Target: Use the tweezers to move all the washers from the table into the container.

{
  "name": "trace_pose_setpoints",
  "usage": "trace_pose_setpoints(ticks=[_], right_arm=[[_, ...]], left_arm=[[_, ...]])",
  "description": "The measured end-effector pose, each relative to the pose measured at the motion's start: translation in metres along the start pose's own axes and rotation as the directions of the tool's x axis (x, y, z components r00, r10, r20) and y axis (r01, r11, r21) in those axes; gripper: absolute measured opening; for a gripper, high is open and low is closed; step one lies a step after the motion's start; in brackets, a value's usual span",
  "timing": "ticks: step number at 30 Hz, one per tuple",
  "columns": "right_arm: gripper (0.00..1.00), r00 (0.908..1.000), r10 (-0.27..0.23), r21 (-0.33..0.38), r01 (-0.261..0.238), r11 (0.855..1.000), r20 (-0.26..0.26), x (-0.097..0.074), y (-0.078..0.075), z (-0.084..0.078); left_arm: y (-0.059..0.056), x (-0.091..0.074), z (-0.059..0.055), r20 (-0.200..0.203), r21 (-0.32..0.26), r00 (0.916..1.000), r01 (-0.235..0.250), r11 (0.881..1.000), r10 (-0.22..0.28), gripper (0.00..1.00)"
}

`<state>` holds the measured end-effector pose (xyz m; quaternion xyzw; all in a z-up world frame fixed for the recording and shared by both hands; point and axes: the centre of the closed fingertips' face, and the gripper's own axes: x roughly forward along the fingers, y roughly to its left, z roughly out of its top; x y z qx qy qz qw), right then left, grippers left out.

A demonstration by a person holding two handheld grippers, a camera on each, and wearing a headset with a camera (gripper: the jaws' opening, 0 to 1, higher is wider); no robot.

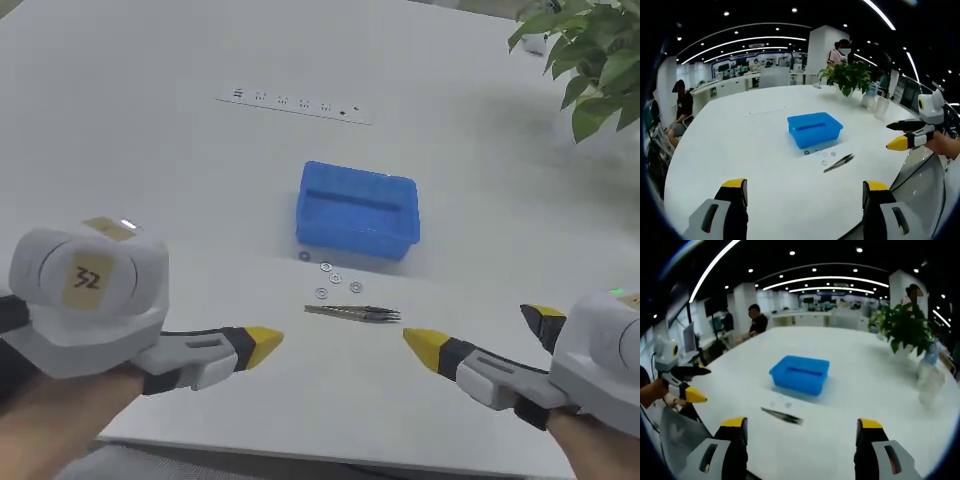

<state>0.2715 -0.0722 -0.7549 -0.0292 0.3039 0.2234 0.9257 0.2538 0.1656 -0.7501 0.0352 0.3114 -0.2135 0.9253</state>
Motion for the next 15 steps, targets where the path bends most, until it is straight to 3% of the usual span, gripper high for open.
trace_pose_setpoints(ticks=[15], right_arm=[[0.92,0.9999,-0.017,-0.012,0.017,1.000,0.000,0.0020,-0.0046,0.0001]], left_arm=[[0.0043,-0.0004,0.0025,0.006,-0.008,0.9998,-0.017,1.000,0.017,0.99]])
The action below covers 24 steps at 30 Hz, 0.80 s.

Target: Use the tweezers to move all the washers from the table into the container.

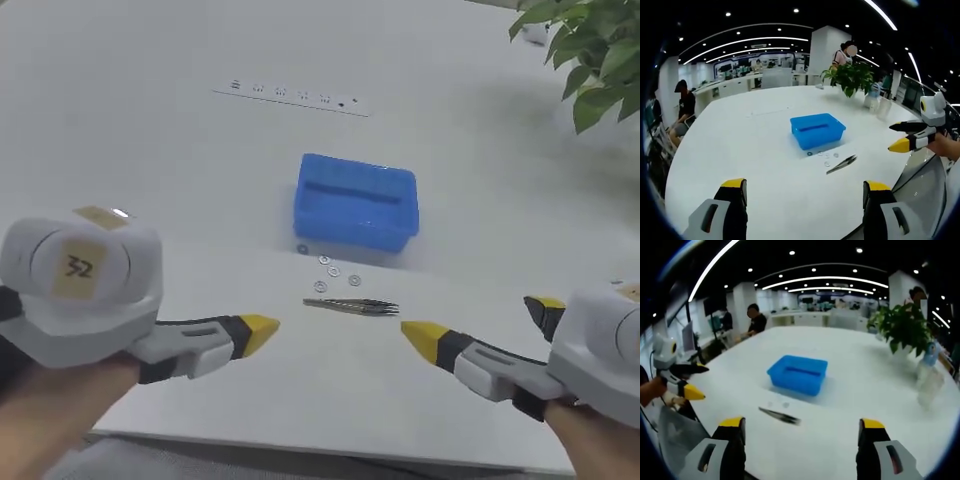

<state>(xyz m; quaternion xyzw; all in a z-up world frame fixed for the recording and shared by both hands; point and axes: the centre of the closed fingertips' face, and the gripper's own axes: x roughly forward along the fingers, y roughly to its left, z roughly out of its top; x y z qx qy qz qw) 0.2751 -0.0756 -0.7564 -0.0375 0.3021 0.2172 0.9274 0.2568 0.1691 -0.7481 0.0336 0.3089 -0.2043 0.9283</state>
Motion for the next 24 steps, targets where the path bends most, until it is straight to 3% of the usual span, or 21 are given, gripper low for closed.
trace_pose_setpoints(ticks=[16,24], right_arm=[[0.98,1.0000,0.006,0.004,-0.006,1.000,0.005,-0.0014,0.0015,-0.0016],[0.99,0.9997,-0.006,0.041,0.005,0.999,0.022,0.0030,-0.0039,0.0029]], left_arm=[[-0.0049,-0.0024,0.0067,0.018,0.012,0.9998,-0.006,1.000,0.006,0.99],[-0.0056,0.0037,0.0044,0.005,0.018,1.0000,-0.006,1.000,0.006,0.99]])
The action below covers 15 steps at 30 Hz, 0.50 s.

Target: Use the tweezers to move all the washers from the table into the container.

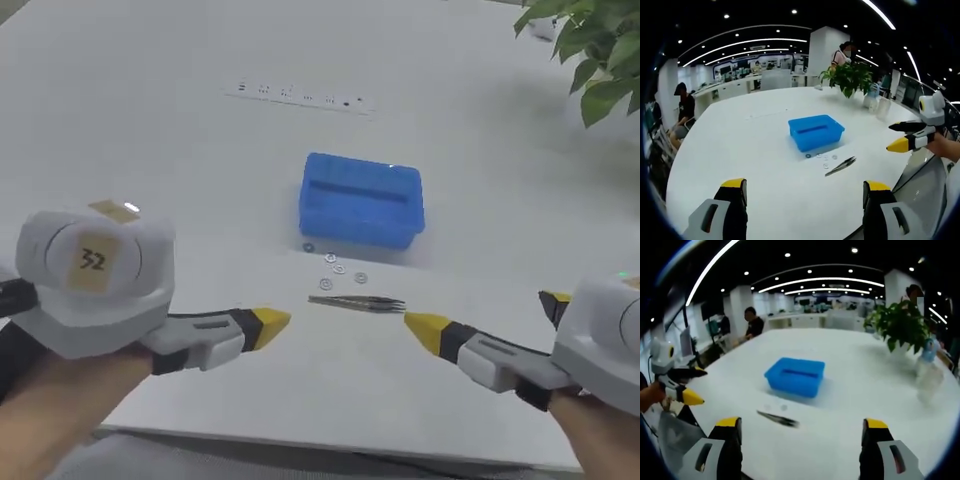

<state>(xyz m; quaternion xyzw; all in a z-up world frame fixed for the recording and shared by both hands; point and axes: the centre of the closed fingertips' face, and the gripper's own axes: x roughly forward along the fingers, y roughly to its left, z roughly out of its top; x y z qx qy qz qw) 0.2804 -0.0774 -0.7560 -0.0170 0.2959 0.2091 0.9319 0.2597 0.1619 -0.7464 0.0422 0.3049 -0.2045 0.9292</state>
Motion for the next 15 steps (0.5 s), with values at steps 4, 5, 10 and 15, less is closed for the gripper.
trace_pose_setpoints(ticks=[4,5,10,15], right_arm=[[0.99,0.9997,0.024,0.000,-0.024,1.000,0.002,0.0019,0.0061,0.0011],[0.99,0.9996,0.029,-0.010,-0.029,1.000,-0.006,0.0024,0.0078,0.0000],[0.99,0.9990,0.033,-0.056,-0.034,0.998,-0.032,0.0032,0.0097,-0.0038],[0.98,0.9988,0.039,-0.023,-0.040,0.999,-0.030,0.0034,0.0085,-0.0053]], left_arm=[[-0.0010,-0.0003,0.0000,-0.004,0.017,1.0000,-0.005,1.000,0.006,0.99],[-0.0011,-0.0005,0.0010,0.000,0.015,1.0000,-0.005,1.000,0.005,0.99],[0.0014,0.0006,0.0012,0.007,0.003,0.9999,-0.011,1.000,0.011,0.99],[0.0012,0.0009,-0.0018,0.004,-0.005,0.9999,-0.016,1.000,0.016,0.99]])
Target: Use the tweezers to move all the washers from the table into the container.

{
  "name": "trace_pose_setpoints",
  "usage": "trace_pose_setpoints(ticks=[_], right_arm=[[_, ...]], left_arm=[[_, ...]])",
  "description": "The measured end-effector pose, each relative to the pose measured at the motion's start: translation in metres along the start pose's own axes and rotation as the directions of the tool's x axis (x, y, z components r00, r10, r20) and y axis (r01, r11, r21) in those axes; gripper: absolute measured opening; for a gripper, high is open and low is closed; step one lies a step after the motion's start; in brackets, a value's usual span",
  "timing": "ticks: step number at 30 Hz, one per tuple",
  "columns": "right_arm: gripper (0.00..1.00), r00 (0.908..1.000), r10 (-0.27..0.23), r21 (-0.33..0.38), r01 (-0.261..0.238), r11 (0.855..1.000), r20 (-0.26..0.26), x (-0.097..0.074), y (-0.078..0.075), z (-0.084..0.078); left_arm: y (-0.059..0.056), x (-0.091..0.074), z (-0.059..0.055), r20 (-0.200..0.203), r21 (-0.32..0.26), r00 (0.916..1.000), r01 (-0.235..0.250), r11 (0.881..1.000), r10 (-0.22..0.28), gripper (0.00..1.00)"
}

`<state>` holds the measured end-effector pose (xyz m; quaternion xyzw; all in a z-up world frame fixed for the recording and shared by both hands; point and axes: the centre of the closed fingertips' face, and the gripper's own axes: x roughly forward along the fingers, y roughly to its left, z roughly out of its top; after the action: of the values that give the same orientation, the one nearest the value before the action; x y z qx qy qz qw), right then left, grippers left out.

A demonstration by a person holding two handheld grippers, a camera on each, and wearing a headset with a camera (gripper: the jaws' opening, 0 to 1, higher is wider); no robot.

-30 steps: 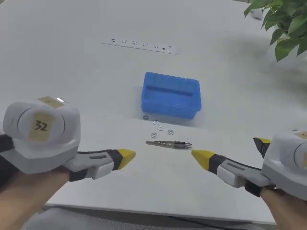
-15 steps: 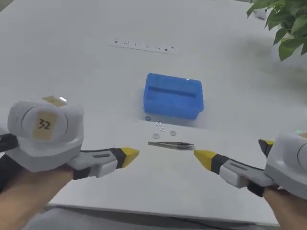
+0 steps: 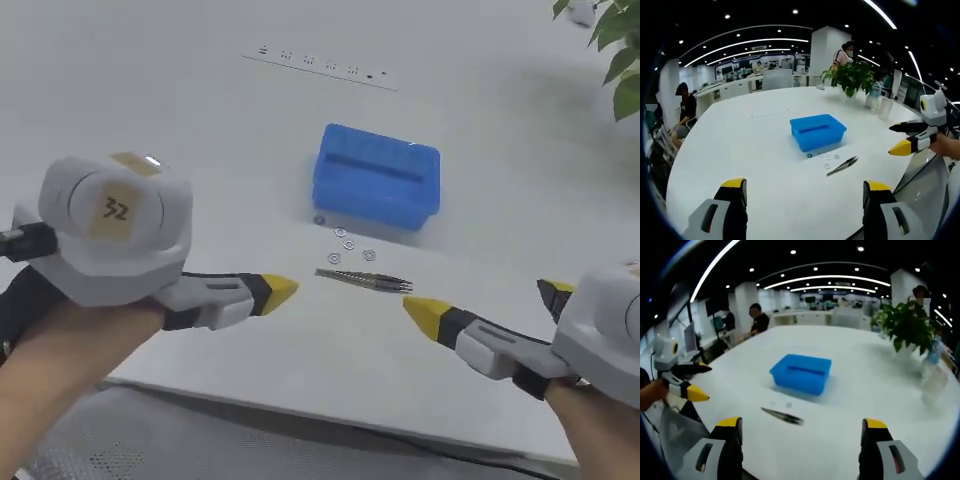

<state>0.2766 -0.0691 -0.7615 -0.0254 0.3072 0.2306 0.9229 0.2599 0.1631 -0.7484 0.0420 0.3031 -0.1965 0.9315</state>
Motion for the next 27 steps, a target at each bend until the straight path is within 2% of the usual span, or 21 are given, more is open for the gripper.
trace_pose_setpoints(ticks=[3,13,19,27], right_arm=[[0.97,1.0000,0.008,0.017,-0.007,1.000,-0.004,0.001,0.000,-0.002],[0.96,0.9996,0.007,-0.004,-0.008,1.000,-0.028,0.002,0.004,-0.006],[0.96,0.9988,0.009,-0.005,-0.010,1.000,-0.047,0.004,0.005,-0.010],[0.95,0.9992,0.000,-0.010,0.000,1.000,-0.039,0.006,0.001,-0.007]], left_arm=[[0.000,0.000,-0.001,0.002,0.001,1.0000,-0.003,1.000,0.003,0.99],[0.003,0.002,-0.005,-0.009,0.000,0.9999,-0.005,1.000,0.005,0.99],[0.002,0.007,-0.002,-0.003,0.014,1.0000,0.003,1.000,-0.003,0.96],[0.000,0.015,0.003,0.011,0.040,0.9996,0.024,0.999,-0.025,0.92]])
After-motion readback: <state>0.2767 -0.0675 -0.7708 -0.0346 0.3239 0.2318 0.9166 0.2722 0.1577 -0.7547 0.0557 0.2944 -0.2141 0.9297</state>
